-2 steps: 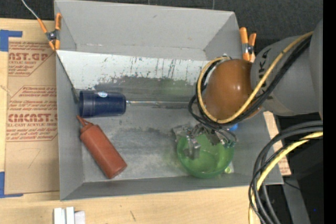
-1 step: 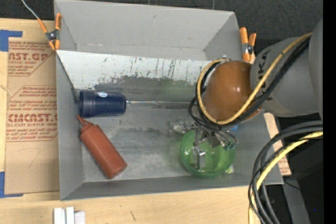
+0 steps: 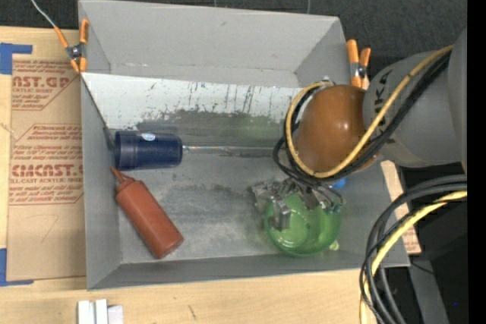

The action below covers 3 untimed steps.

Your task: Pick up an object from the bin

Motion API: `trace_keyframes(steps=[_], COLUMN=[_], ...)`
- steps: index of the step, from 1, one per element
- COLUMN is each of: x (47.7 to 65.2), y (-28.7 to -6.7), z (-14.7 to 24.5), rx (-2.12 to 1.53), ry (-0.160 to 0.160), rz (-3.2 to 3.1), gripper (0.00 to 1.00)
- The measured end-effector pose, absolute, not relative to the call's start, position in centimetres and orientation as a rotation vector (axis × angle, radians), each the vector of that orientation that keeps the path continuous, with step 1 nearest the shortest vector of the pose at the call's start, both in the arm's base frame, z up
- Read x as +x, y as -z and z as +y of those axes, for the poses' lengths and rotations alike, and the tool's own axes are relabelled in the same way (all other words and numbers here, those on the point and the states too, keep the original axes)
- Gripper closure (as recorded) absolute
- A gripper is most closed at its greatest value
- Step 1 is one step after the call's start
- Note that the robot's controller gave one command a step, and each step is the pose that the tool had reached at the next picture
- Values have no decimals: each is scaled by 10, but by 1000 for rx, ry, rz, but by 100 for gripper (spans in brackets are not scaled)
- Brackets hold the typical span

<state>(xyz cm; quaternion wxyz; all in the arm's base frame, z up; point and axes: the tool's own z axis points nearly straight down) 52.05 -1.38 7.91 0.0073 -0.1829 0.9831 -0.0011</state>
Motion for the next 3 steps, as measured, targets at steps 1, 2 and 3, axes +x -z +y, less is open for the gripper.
trace_keyframes(steps=[1,2,3], x=[520,526,506], y=[-79,-167,-257], z=[-14,-17,-36], rx=[-571,-580,-534], ry=[3,-1,2], rz=[3074,3080,3078], gripper=[100,100,100])
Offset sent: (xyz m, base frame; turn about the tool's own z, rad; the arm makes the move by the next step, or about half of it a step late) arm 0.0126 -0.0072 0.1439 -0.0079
